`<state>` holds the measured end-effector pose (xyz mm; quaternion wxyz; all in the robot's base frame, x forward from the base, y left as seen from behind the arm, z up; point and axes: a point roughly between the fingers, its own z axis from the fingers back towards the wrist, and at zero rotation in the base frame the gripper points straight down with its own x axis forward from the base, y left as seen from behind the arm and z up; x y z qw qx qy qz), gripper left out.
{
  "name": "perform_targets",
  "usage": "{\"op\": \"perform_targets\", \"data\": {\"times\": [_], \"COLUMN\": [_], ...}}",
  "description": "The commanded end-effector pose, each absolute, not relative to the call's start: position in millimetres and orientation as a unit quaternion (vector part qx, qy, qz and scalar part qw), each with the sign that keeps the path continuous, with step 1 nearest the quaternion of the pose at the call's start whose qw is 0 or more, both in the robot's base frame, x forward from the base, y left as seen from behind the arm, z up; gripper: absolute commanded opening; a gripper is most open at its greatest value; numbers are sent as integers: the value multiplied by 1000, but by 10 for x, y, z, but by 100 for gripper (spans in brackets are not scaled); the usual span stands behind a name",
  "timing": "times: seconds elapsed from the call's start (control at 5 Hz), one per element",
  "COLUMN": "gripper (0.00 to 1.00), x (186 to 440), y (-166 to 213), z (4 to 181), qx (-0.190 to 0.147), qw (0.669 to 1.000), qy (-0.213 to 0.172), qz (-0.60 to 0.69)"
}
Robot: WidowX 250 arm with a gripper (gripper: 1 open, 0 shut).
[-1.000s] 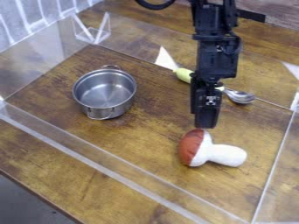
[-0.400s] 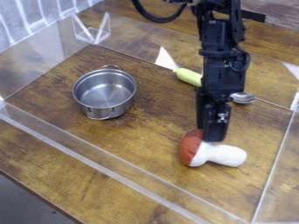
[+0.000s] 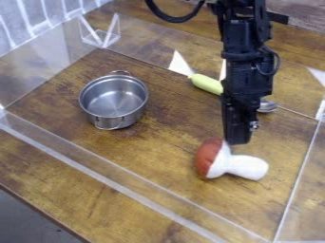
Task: Remove the mushroom from the silver pot and put it on the table
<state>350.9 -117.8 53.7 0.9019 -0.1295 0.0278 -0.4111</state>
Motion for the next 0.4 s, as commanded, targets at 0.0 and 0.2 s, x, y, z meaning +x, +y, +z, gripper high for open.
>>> {"op": "perform_targets", "data": {"times": [0.0, 0.2], "gripper": [100, 100], "x": [3573, 3601], "y": [-1158, -1145], "z": [795, 830], "qx": [-117, -115], "qw": [907, 910], "qy": [-3, -4], "qz": [-405, -399]}}
